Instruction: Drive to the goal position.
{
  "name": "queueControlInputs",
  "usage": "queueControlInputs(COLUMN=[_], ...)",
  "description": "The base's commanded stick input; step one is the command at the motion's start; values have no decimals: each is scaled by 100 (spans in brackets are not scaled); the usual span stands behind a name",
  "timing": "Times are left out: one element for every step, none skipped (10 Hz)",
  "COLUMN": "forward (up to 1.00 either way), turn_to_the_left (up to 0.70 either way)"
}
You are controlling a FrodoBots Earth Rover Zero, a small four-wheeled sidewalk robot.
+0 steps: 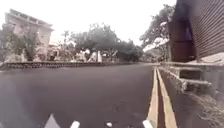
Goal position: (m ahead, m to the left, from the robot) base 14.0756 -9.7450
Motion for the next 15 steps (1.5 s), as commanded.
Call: queueControlInputs(forward=[50, 50, 50, 50, 50, 50, 50, 50, 50, 50, 50, 50, 50, 50, 50], turn_to_the_left=[-50, -50, -50, -50, -50, -50, -36, 0, 0, 0, 0, 0, 0, 0, 0])
